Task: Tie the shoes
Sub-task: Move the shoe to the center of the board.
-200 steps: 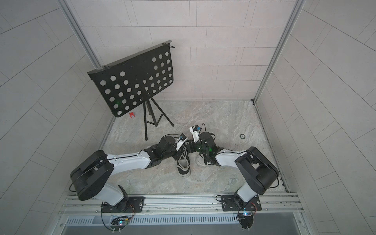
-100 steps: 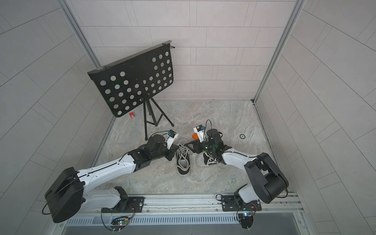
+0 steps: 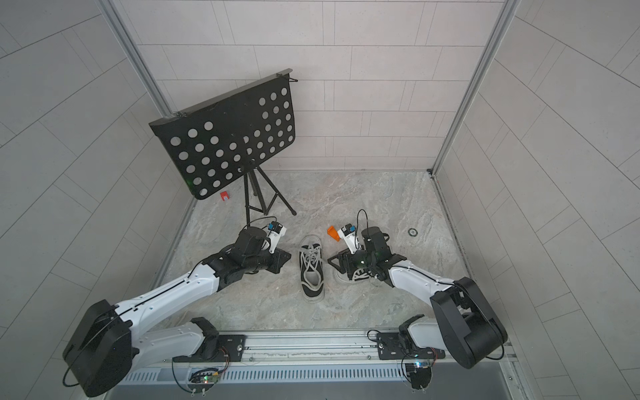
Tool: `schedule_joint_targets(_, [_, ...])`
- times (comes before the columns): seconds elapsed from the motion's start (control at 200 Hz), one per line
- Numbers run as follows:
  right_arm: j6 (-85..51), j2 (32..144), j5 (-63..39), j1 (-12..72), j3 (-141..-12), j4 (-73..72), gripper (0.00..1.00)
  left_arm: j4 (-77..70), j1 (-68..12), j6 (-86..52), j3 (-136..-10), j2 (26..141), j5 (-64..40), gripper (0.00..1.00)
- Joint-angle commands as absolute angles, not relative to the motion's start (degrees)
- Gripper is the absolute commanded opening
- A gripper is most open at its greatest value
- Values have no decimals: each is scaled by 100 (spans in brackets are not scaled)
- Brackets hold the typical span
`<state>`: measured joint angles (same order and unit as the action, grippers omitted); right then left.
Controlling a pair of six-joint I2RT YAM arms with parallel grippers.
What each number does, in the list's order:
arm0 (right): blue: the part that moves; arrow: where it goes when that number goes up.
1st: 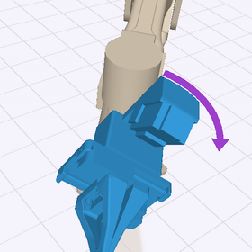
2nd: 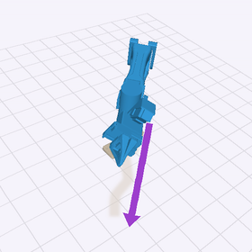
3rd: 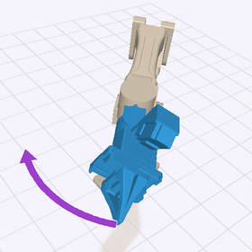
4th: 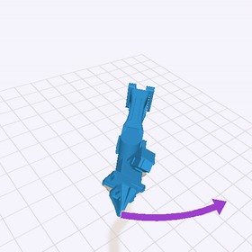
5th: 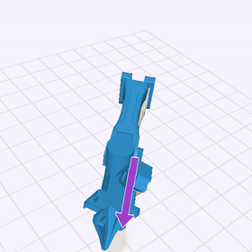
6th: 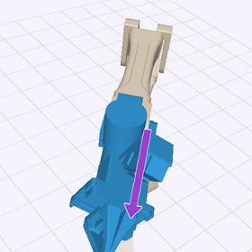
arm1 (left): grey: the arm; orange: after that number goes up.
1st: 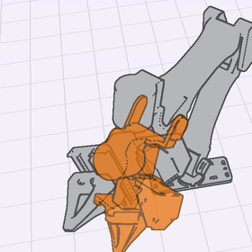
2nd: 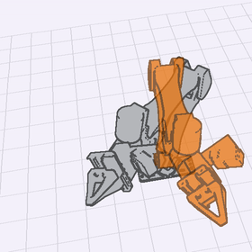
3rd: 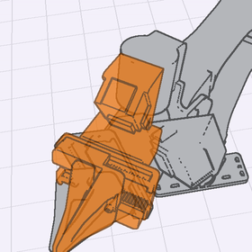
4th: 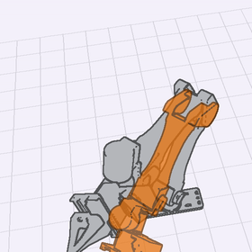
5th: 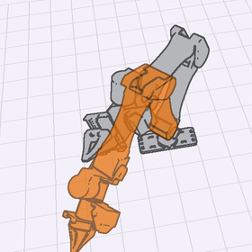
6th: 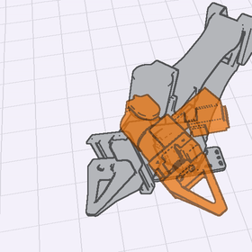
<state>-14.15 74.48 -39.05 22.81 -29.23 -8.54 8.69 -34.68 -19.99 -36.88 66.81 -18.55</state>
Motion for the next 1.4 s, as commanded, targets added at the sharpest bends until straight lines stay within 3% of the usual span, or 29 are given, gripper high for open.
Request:
schedule_joint_targets(0.0, [-1058,7550,-3812,2275,-3070,-437,64,946,-3351,-2147,-3576,6711,-2036,1])
schedule_joint_targets(0.35, [-990,9003,-4450,2377,-3542,-1100,55,1081,-2993,-2250,-3654,6767,-2307,2])
schedule_joint_targets(0.875, [-870,9837,-5193,2531,-4050,-1303,55,1220,-2848,-2266,-3770,6890,-2436,3])
schedule_joint_targets(1.261, [-890,9507,-5207,2540,-3984,-1109,1,1376,-2795,-2333,-3776,6761,-2433,3])
schedule_joint_targets(1.396, [-982,8897,-4533,2540,-3818,-943,0,1593,-2753,-2501,-3652,6553,-2297,3])
